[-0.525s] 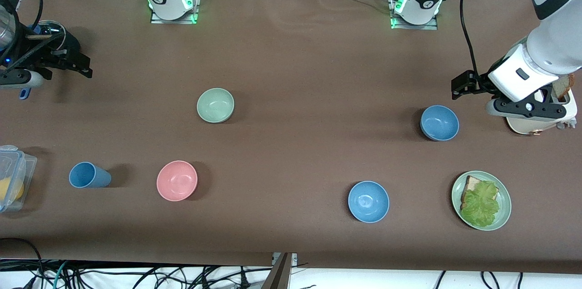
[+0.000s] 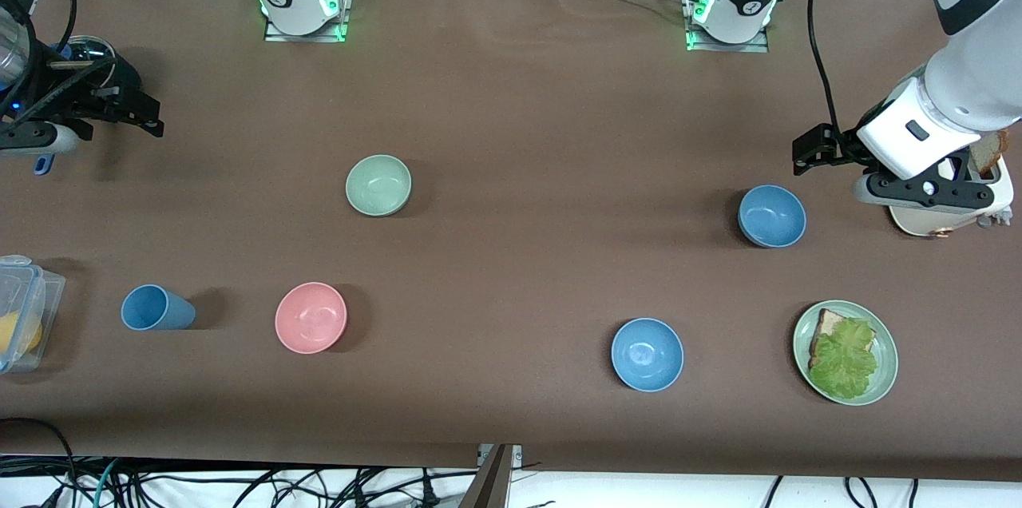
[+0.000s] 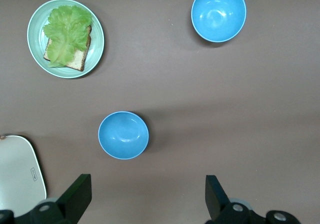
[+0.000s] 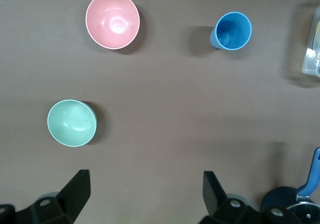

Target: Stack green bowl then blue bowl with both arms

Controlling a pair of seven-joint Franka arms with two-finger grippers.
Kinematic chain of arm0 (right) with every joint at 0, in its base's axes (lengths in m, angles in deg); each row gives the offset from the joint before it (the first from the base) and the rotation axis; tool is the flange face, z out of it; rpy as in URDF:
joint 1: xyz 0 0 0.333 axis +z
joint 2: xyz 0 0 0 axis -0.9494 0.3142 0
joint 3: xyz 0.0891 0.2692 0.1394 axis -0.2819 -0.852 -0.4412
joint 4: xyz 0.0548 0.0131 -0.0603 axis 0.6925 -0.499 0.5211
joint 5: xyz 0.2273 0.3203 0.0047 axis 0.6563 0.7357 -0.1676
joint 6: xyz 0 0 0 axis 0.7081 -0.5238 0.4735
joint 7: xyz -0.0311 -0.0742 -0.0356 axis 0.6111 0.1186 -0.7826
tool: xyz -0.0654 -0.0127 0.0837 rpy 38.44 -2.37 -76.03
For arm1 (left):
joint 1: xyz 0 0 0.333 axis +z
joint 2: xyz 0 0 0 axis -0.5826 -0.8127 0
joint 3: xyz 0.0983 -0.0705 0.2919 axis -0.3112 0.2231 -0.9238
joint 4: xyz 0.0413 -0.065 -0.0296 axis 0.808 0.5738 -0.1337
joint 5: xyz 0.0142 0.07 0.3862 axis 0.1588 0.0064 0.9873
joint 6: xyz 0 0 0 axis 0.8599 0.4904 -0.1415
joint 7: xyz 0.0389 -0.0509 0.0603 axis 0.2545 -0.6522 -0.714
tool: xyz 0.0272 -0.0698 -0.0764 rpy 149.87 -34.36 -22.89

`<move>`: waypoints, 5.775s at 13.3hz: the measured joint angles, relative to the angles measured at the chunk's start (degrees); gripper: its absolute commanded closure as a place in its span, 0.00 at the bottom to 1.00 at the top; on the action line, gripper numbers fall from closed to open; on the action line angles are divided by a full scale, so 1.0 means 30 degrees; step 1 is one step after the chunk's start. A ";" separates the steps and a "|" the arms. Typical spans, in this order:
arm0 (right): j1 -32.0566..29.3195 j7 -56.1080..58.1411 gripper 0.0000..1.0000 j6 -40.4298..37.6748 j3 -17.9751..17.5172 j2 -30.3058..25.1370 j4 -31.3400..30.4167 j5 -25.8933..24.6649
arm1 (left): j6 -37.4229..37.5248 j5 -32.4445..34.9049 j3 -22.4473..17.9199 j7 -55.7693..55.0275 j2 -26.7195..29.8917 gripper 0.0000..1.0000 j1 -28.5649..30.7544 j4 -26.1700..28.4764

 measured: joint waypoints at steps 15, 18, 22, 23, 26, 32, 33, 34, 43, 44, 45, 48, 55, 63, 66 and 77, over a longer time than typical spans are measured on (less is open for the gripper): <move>0.0201 0.0000 0.01 -0.0217 -0.0368 0.0000 -0.0103 0.0011 | 0.0000 0.0000 0.0000 0.0000 -0.0003 0.00 0.0000 0.0000; 0.0279 -0.0001 0.01 -0.0258 -0.0722 -0.0001 -0.0153 0.0015 | 0.0000 0.0000 0.0000 0.0000 -0.0003 0.00 0.0000 0.0000; 0.0288 -0.0001 0.01 -0.0461 -0.0690 0.0011 -0.0764 0.0020 | 0.0000 0.0000 -0.0019 0.0000 -0.0008 0.00 0.0003 0.0000; 0.0286 -0.0001 0.01 -0.0410 -0.0685 0.0022 -0.0888 0.0177 | 0.0000 0.0000 -0.0028 0.0000 -0.0009 0.00 0.0004 0.0000; 0.0297 -0.0527 0.01 0.1461 -0.0963 0.0057 -0.2456 0.0739 | 0.0000 0.0000 -0.0026 0.0000 -0.0266 0.00 0.0001 0.0002; 0.0346 -0.4010 0.01 0.9767 -0.3005 0.0281 -0.9643 0.0769 | -0.0225 -0.0223 -0.0187 0.0000 -0.2332 0.00 0.0390 -0.0021; 0.0356 -0.4288 0.01 1.1481 -0.3202 0.0468 -1.0784 0.0769 | -0.0226 -0.0583 -0.0227 0.0000 -0.2424 0.00 0.0525 -0.0024; 0.0356 -0.4475 0.01 1.2958 -0.3324 0.0813 -1.1715 0.0771 | -0.0225 -0.0728 -0.0235 0.0000 -0.2531 0.00 0.0660 -0.0024; 0.0362 -0.5954 0.06 1.8448 -0.4710 0.3707 -1.3931 0.0773 | -0.0990 -0.0463 -0.0315 0.0000 -0.4771 0.00 0.1369 -0.0021; 0.0362 -0.5988 0.11 1.8793 -0.4711 0.3776 -1.4179 0.0774 | -0.1685 -0.0063 -0.0310 0.0001 -0.5239 0.00 0.1344 -0.0006; 0.0361 -0.6228 0.20 1.9139 -0.4710 0.3928 -1.4369 0.0780 | -0.2316 0.0300 -0.0297 0.0000 -0.5807 0.00 0.1305 0.0006; 0.0364 -0.7114 0.53 1.9898 -0.4869 0.4625 -1.4521 0.0780 | -0.3677 0.0606 -0.0285 0.0000 -0.7556 0.00 0.1222 0.0009; 0.0377 -0.8209 1.00 1.9856 -0.5614 0.5025 -1.4049 0.0781 | -0.3971 0.0630 -0.0283 0.0001 -0.8061 0.00 0.1165 -0.0121; 0.5305 -1.7526 1.00 1.6747 -0.6900 0.7507 -0.7292 0.0647 | -0.7573 0.0634 -0.0200 0.0000 -0.7511 0.00 0.0532 0.3759; 0.7227 -2.0957 1.00 1.7009 -0.6900 1.0220 -0.4354 -0.0348 | -1.0041 0.0635 -0.0196 0.0000 -0.5943 0.00 0.0329 0.7552; 0.7785 -2.2584 0.01 1.4425 -0.5597 1.1345 -0.0693 -0.2037 | -1.6159 0.0636 -0.0198 0.0000 -0.3411 0.66 0.0306 1.4540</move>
